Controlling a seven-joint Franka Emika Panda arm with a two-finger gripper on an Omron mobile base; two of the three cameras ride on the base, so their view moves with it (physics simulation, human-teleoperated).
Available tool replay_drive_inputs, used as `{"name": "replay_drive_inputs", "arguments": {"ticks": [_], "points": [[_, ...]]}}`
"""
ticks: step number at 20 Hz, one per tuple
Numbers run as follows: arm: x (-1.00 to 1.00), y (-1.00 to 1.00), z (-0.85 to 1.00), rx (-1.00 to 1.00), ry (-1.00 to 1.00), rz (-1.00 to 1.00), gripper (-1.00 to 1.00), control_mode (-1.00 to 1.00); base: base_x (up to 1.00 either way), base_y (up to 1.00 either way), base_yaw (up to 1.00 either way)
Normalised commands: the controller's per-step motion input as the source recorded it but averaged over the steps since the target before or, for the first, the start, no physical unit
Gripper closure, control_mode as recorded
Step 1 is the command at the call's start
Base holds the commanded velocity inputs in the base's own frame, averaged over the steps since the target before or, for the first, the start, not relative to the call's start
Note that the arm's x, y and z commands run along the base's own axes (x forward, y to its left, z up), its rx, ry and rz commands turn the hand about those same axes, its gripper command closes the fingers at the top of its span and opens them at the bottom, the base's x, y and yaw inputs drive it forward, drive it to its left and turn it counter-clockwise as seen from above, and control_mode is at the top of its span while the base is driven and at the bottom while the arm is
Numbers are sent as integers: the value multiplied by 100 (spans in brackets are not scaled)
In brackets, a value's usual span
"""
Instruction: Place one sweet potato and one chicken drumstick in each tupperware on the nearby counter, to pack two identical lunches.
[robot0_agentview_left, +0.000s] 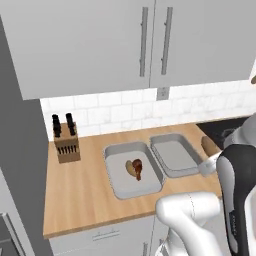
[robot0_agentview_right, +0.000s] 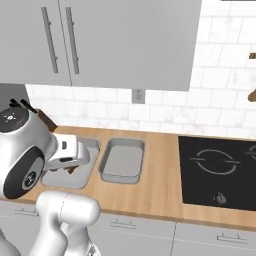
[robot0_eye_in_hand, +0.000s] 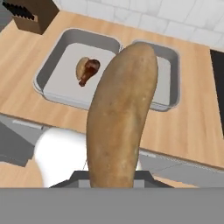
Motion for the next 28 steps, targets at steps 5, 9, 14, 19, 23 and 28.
{"name": "replay_drive_inputs", "arguments": {"ticks": [5,9,14,19,23,28], "points": [[60,-26,-47,0,1,6,100,-100,0,0,0],[97,-18,-63,0,3,0,100,-100,0,0,0],[100,-22,-73,0,15,0,100,-100,0,0,0],[96,-28,-67,1,18,0,100,-100,0,0,0],[93,-18,-49,3,10,1,100,-100,0,0,0],[90,-21,-42,6,7,2,100,-100,0,0,0]]}}
